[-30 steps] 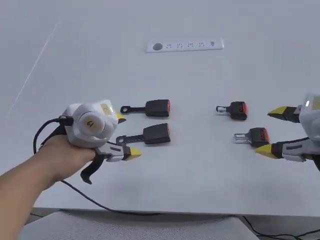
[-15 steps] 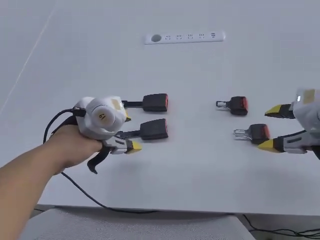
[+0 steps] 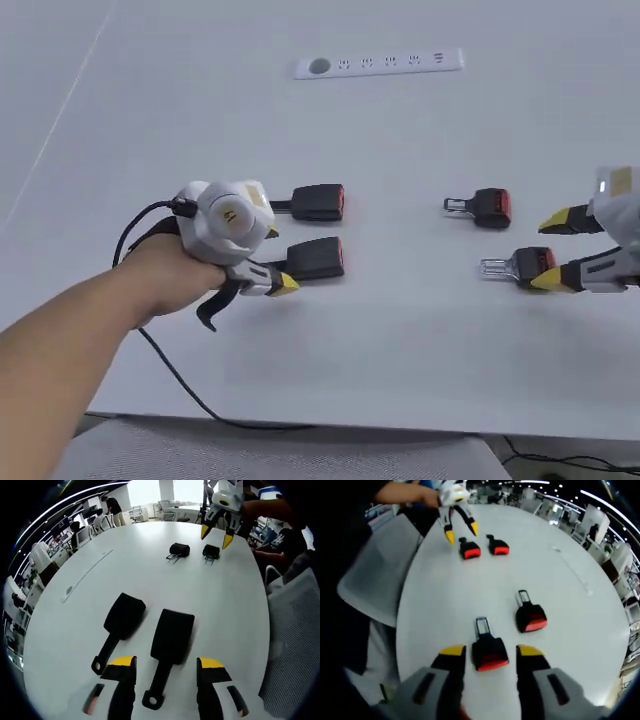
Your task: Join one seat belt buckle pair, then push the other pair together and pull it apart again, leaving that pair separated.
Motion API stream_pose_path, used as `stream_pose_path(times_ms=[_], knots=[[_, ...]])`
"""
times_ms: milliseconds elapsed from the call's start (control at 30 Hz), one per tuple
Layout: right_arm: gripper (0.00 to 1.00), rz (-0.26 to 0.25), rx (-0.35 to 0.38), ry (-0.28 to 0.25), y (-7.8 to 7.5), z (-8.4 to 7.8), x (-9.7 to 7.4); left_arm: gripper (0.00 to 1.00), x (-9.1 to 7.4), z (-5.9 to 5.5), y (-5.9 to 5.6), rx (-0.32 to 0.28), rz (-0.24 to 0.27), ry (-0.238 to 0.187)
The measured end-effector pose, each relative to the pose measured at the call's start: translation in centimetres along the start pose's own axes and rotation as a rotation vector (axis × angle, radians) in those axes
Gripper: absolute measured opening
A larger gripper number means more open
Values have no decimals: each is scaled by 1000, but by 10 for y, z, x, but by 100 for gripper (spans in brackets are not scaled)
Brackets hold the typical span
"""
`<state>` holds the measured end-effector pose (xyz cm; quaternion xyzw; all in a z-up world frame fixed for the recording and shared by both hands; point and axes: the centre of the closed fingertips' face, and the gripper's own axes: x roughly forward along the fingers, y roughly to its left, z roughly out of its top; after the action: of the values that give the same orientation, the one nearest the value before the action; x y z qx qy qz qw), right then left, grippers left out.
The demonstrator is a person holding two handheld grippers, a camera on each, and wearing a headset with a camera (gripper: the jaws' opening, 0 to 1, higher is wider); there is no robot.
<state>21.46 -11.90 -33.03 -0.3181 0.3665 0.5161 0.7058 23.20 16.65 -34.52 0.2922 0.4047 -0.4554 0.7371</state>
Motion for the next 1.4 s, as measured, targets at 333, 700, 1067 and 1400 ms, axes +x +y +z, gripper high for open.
stream_pose_path(times_ms=[333, 700, 1067, 1400], knots=[[41, 74, -41, 56, -1, -12, 10, 45, 15, 9, -5, -3, -84, -3], [41, 139, -47, 103, 2, -23, 18, 40, 28, -4, -6, 102, -118, 46], [40, 170, -58, 127, 3, -26, 26, 34, 31, -2, -8, 185, -179, 50], [37, 196, -87, 132, 7, -25, 30, 33, 32, -4, -9, 231, -211, 57]])
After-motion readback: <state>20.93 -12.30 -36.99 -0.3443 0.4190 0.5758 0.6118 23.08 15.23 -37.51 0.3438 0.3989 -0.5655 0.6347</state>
